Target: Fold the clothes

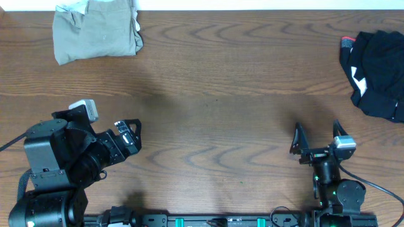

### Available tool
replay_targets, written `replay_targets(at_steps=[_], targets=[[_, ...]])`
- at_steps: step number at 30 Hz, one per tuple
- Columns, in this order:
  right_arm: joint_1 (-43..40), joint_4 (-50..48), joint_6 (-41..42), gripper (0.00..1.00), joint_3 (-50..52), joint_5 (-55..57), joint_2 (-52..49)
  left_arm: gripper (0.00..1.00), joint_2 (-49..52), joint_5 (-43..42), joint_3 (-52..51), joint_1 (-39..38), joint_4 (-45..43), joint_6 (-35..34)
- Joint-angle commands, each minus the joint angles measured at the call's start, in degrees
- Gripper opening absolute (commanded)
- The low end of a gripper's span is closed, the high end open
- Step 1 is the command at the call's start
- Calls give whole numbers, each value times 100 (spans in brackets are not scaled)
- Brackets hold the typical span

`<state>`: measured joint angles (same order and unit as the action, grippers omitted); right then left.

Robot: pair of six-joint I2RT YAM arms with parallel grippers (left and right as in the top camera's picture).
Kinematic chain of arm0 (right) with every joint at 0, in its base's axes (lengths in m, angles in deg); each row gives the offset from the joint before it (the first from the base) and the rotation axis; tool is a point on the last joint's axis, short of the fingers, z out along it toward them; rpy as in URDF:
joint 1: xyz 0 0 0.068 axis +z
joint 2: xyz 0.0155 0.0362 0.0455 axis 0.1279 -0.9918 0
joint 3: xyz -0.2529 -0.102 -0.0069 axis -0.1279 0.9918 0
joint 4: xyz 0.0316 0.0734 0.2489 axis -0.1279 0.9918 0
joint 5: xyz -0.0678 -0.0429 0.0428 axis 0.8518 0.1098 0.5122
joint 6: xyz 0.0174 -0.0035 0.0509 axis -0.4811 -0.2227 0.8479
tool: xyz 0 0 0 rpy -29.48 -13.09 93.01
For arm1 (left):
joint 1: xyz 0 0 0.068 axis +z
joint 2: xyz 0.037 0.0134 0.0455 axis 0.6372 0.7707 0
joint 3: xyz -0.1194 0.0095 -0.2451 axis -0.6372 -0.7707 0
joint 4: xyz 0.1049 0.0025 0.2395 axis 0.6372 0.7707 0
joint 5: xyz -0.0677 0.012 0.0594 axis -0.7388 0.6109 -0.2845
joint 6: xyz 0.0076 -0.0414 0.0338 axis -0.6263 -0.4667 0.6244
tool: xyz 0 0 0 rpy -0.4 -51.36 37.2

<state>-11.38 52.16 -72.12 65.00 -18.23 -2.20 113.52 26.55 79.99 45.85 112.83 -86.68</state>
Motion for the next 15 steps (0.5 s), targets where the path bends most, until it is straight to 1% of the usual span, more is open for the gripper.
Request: replay_targets(at_steps=[1, 3, 15], targets=[[68, 286, -181, 99, 13, 72, 39, 98, 9, -74, -7, 9, -2, 98], [68, 546, -254, 99, 11, 72, 39, 98, 9, -72, -7, 7, 0, 98], [68, 520, -249, 99, 11, 68, 37, 98, 9, -74, -7, 9, 0, 98]])
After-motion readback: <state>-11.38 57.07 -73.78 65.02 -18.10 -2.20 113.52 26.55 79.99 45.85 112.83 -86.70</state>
